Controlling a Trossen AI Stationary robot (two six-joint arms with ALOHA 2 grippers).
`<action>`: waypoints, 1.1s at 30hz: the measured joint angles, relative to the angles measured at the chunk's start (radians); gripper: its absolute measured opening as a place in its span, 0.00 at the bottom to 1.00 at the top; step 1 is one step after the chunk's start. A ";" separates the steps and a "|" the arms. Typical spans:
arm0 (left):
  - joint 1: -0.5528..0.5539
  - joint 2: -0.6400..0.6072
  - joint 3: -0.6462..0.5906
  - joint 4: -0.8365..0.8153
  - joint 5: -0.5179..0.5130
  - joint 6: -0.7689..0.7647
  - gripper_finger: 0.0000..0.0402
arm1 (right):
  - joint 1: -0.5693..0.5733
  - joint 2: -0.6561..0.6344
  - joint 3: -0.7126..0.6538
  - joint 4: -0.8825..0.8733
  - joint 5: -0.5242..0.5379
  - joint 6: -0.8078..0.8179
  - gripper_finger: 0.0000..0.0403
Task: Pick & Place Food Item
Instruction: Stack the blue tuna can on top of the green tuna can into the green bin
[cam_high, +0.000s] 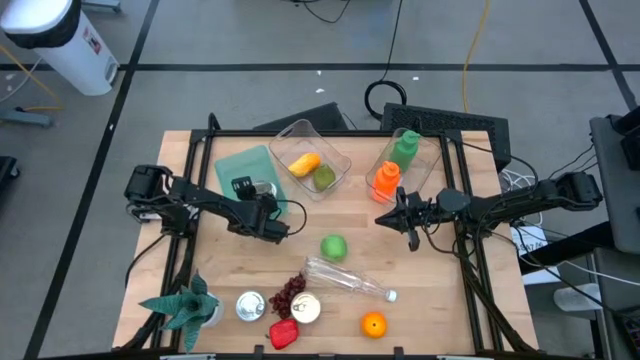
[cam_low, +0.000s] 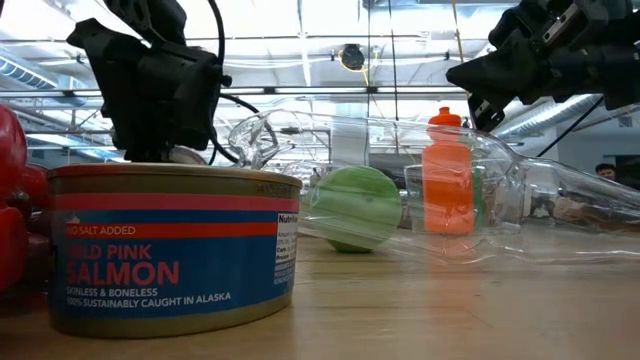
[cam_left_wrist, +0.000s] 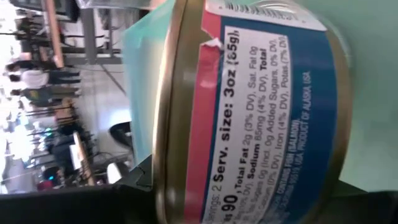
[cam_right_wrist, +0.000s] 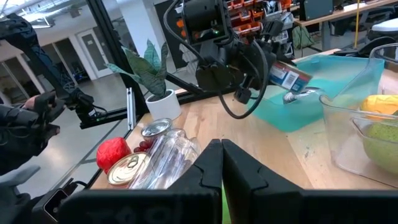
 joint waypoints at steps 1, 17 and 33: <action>0.005 0.000 0.000 -0.007 -0.017 -0.006 0.46 | 0.000 0.000 0.000 0.000 0.000 0.000 0.00; 0.159 -0.004 0.001 0.073 0.054 0.125 0.50 | 0.000 0.000 0.000 0.000 0.000 0.000 0.00; 0.122 -0.002 0.045 -0.012 0.160 0.122 0.88 | 0.000 0.000 0.000 0.001 0.000 0.000 0.00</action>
